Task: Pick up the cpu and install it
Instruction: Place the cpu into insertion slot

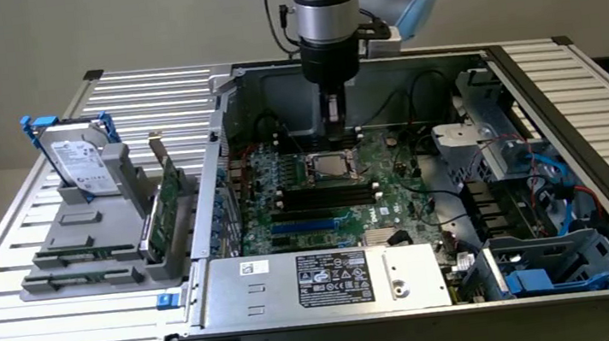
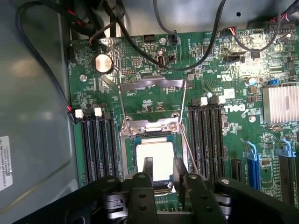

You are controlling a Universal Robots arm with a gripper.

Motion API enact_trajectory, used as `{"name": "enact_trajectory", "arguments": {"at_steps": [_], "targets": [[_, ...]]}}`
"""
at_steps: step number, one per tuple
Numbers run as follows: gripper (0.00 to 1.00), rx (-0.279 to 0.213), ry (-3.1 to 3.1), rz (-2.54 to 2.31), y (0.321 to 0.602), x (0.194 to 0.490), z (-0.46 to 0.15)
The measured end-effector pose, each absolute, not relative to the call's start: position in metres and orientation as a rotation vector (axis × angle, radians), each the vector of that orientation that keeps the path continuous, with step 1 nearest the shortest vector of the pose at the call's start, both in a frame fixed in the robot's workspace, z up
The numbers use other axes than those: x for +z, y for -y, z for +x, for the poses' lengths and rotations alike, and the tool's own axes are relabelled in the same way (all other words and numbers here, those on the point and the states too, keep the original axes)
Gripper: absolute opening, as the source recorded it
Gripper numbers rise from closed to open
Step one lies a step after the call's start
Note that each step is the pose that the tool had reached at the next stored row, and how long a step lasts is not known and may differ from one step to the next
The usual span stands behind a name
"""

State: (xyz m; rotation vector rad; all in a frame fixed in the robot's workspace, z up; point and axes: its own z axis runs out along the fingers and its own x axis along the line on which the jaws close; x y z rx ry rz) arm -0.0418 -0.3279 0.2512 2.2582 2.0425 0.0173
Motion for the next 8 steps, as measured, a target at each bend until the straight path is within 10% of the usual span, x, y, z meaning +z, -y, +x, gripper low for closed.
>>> {"name": "enact_trajectory", "arguments": {"at_steps": [8], "targets": [[0.11,0.002,-2.052,2.268,0.331,0.262,-0.022]]}}
